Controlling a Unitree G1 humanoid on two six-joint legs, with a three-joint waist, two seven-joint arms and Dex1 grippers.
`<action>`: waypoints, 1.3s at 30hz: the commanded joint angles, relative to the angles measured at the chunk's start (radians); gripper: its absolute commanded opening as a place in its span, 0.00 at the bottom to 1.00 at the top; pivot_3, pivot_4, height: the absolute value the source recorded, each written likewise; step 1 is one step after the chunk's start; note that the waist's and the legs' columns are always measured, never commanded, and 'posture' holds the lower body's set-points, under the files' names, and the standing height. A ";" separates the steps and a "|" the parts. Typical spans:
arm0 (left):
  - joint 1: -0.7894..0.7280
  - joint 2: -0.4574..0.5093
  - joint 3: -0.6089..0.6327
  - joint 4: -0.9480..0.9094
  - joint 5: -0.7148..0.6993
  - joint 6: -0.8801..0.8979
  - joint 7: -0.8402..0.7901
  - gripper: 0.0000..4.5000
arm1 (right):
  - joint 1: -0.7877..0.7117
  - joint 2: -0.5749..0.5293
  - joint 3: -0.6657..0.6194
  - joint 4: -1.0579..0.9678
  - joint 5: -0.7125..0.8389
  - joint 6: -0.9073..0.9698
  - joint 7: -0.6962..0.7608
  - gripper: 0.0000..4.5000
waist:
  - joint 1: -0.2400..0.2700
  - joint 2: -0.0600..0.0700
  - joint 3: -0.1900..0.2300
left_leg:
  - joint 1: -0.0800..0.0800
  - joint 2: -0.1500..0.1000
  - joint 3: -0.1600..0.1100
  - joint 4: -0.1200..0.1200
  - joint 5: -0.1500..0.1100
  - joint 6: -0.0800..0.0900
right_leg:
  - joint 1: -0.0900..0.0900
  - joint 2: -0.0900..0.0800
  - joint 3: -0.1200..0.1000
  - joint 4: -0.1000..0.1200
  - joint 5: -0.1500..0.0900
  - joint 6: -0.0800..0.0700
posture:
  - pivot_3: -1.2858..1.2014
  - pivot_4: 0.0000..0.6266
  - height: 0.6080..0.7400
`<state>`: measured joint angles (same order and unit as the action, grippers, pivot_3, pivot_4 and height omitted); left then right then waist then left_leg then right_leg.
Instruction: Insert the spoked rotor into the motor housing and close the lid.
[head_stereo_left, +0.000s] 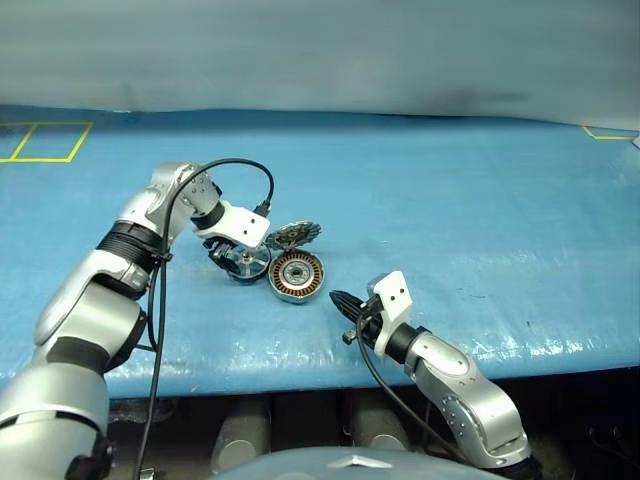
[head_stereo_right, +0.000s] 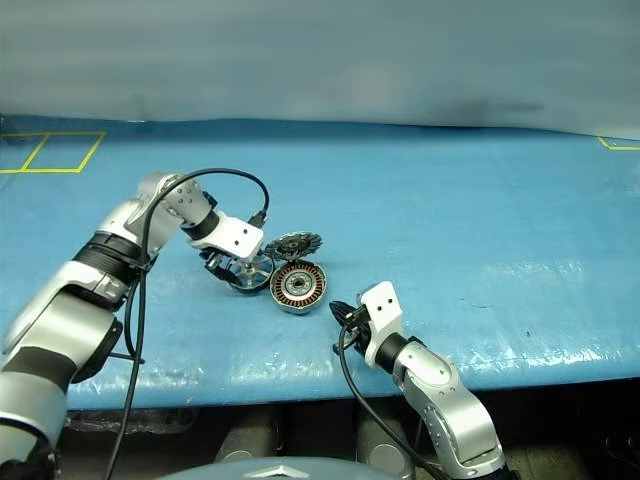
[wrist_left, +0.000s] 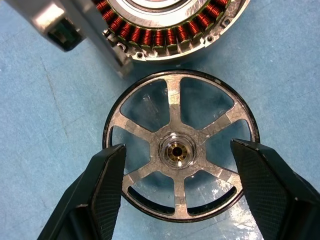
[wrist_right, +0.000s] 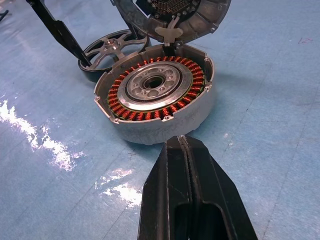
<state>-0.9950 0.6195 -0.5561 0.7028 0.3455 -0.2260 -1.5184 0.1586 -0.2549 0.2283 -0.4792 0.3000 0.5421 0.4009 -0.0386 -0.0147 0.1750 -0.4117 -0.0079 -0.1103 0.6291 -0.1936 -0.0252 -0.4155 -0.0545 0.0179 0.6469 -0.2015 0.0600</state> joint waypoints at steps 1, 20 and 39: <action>-0.002 -0.011 0.015 -0.010 0.007 -0.004 0.034 0.80 | 0.003 0.004 -0.001 -0.025 0.007 -0.022 0.003 0.00 | 0.001 0.000 0.000 | 0.000 0.000 0.000 0.000 0.000 0.000 | 0.000 0.000 0.000 0.000 0.000 0.000 | 0.52 0.24 1.00; -0.009 0.016 0.022 -0.021 -0.005 0.032 -0.038 0.38 | 0.005 0.003 -0.001 -0.025 0.001 -0.011 -0.014 0.00 | -0.003 0.000 0.000 | 0.001 0.000 0.000 0.001 0.000 0.000 | 0.001 0.000 0.000 0.000 0.000 0.000 | 0.52 0.24 1.00; 0.242 0.380 0.178 -0.744 -0.505 0.488 -0.096 0.38 | -0.014 -0.019 -0.058 0.023 0.016 -0.054 0.031 0.00 | -0.005 0.000 0.000 | 0.000 0.001 -0.001 0.000 0.000 0.000 | 0.000 0.000 0.000 0.000 0.000 -0.001 | 0.52 0.24 1.00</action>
<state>-0.7566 0.9721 -0.4343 0.0500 -0.0772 0.1984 -1.6127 0.1475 -0.2736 0.1829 -0.4393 0.3008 0.5098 0.4194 -0.0433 -0.0144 0.1748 -0.4111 -0.0073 -0.1113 0.6289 -0.1936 -0.0251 -0.4149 -0.0546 0.0177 0.6472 -0.2021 0.0591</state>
